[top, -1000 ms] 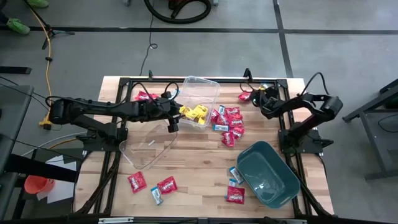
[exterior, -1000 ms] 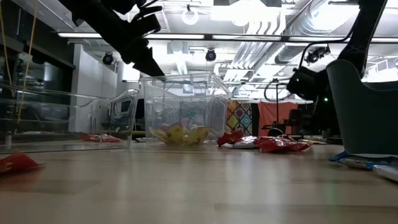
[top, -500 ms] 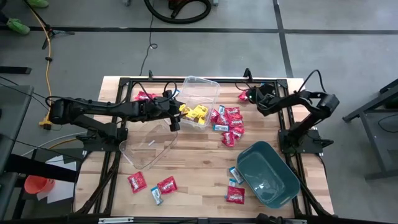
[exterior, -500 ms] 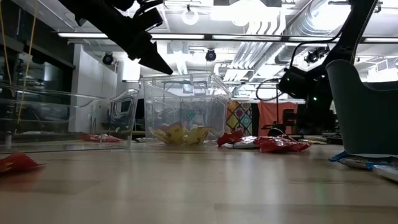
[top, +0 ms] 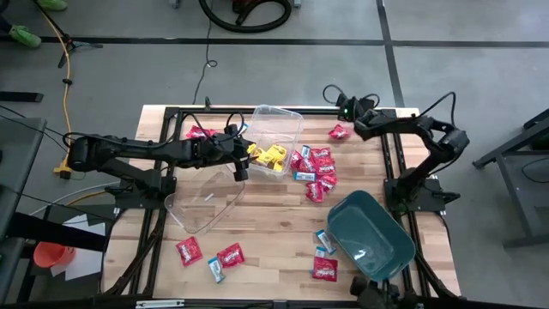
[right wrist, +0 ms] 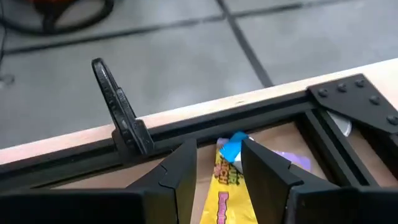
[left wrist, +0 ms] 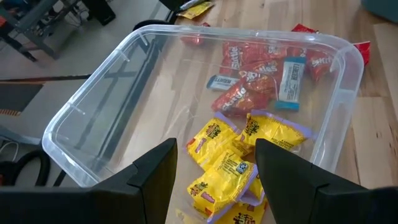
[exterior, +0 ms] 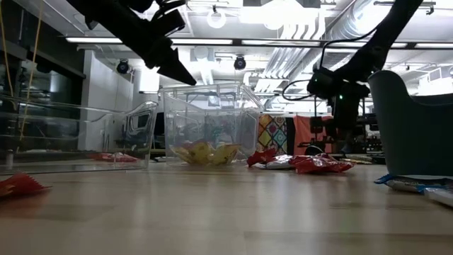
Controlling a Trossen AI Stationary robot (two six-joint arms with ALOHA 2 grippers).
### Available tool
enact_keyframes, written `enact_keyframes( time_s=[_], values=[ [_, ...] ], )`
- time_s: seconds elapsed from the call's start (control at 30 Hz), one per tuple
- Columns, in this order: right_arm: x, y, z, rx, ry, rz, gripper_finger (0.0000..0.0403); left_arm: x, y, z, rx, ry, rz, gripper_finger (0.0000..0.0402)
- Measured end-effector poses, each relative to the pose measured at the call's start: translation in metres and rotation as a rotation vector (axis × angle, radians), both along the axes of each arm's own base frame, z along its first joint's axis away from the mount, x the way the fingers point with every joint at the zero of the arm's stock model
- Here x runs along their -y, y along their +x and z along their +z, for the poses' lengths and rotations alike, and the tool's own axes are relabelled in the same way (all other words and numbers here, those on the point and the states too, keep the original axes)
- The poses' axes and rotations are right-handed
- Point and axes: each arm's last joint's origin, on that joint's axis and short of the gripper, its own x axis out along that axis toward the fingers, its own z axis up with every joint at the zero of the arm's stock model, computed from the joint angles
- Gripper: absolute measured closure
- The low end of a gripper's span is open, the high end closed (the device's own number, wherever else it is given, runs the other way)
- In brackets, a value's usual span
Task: Sort candy
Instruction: Adjust the candy packs
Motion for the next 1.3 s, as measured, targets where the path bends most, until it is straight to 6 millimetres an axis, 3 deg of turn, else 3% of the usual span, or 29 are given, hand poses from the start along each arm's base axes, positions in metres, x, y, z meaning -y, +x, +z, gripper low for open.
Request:
enact_keyframes(
  time_s=[0.33, 0.53, 0.9, 1.07, 1.3],
  values=[
    [0.017, -0.013, 0.022, -0.057, 0.354, 0.122, 0.0297, 0.0, -0.001, -0.002, -0.022, -0.003, 0.003, 0.0197],
    [0.024, -0.021, 0.019, -0.015, 0.454, 0.182, 0.0297, 0.0, -0.001, -0.002, -0.022, -0.004, 0.004, 0.0197],
    [0.051, -0.002, -0.005, 0.029, 0.591, 0.227, 0.0297, 0.001, -0.002, -0.003, -0.022, -0.018, 0.014, 0.0197],
    [0.051, 0.002, -0.005, -0.006, 0.596, 0.225, 0.0297, 0.001, -0.004, -0.006, -0.066, -0.034, 0.021, 0.0197],
    [0.04, 0.012, -0.007, 0.065, 0.695, 0.387, 0.0297, 0.001, -0.005, -0.007, -0.066, -0.044, 0.027, 0.0197]
  ],
)
